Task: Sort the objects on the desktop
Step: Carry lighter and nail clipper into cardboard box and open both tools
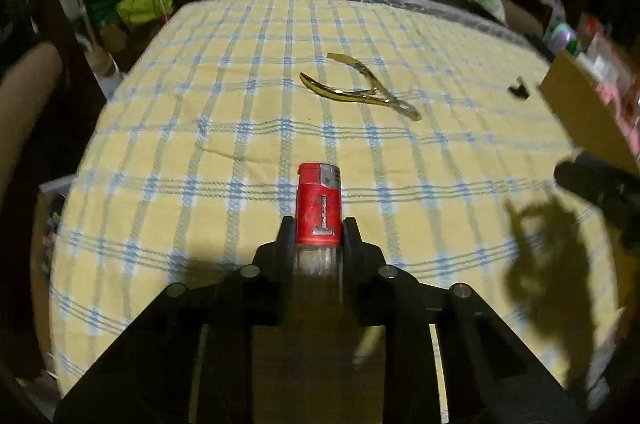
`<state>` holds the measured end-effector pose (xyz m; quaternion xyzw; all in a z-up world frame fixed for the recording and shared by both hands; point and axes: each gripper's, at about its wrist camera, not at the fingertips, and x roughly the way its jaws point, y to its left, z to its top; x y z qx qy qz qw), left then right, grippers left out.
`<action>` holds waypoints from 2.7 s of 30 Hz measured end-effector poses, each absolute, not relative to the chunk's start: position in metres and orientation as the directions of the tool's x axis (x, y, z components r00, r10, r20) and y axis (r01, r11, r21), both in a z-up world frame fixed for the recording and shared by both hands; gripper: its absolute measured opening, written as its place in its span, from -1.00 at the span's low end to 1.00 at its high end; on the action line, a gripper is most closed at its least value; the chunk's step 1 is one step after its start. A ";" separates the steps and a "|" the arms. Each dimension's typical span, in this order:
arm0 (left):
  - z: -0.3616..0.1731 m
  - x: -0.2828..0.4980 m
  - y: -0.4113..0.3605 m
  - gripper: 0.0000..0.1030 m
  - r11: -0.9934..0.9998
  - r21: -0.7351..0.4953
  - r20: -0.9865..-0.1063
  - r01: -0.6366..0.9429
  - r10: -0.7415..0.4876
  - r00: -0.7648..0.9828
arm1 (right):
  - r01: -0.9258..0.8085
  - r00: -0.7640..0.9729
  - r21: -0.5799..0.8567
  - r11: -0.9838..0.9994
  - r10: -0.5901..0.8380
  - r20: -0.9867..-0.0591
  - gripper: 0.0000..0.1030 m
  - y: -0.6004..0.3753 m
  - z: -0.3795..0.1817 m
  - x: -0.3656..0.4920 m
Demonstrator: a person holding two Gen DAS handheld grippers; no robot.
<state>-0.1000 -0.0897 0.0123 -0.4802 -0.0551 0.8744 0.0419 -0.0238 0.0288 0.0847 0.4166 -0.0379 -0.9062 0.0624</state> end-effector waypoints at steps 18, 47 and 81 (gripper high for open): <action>0.101 -0.075 -0.066 -0.59 -0.932 -0.345 -0.700 -0.111 0.334 -0.631 | 0.133 -0.749 0.100 -0.986 -0.166 -0.641 0.50 0.064 0.136 0.019; 0.137 -0.035 0.270 -0.59 -0.787 -0.326 -0.726 -0.523 0.563 -0.396 | -0.139 -0.713 0.013 -0.990 0.091 -0.696 0.50 0.298 0.140 0.161; 0.109 -0.004 0.284 -0.12 -0.786 -0.192 -0.804 -0.588 0.470 -0.364 | -0.185 -0.788 0.224 -0.957 0.008 -0.616 0.65 0.345 0.164 0.172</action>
